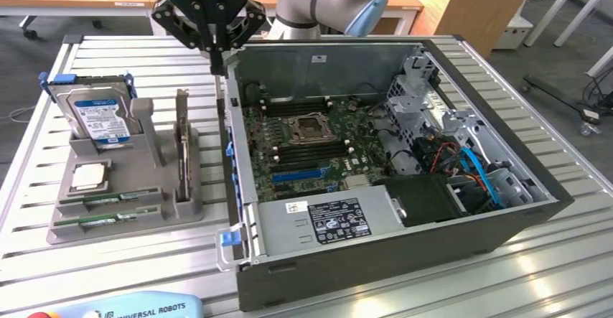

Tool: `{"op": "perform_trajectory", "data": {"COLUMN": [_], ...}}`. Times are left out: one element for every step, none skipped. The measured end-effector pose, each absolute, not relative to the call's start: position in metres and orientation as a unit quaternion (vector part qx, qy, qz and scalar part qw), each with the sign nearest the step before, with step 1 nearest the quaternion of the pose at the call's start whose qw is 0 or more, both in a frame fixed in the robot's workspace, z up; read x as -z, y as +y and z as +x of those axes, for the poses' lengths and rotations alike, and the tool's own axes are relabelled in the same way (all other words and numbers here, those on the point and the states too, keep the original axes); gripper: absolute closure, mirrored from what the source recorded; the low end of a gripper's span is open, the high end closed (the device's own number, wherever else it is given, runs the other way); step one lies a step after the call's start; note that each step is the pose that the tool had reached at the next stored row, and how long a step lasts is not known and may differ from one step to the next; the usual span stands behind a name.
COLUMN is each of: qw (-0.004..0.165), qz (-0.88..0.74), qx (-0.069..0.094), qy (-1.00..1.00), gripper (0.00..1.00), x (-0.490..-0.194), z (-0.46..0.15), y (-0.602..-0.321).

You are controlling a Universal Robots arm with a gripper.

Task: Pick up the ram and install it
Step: 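Reach for the ram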

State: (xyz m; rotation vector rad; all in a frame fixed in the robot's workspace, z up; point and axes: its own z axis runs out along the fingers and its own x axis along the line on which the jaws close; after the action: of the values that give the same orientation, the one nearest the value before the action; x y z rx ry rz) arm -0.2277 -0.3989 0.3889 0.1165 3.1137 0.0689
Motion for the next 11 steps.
{"op": "perform_trajectory", "data": {"qw": [0.012,0.012,0.012,0.012,0.012,0.013,0.012,0.012,0.012,0.012,0.012], "qz": [0.037,0.037,0.037,0.037,0.037,0.037,0.037,0.037,0.037,0.037,0.037], "qx": [-0.022,-0.022,-0.022,-0.022,-0.022,-0.022,-0.022,-0.022,-0.022,-0.022,-0.022], "qy": [0.999,0.999,0.999,0.999,0.999,0.999,0.999,0.999,0.999,0.999,0.999], "gripper": [0.90,0.90,0.90,0.90,0.90,0.90,0.90,0.90,0.90,0.90,0.90], "x": [-0.389,-0.389,-0.389,-0.389,-0.388,-0.388,-0.388,-0.388,-0.388,-0.388,-0.388], "z": [-0.229,-0.231,-0.232,-0.233,-0.235,-0.236,-0.238,-0.239,-0.240,-0.242,-0.243], "y": [-0.399,-0.399,-0.399,-0.399,-0.399,-0.399,-0.399,-0.399,-0.399,-0.399,-0.399]}}
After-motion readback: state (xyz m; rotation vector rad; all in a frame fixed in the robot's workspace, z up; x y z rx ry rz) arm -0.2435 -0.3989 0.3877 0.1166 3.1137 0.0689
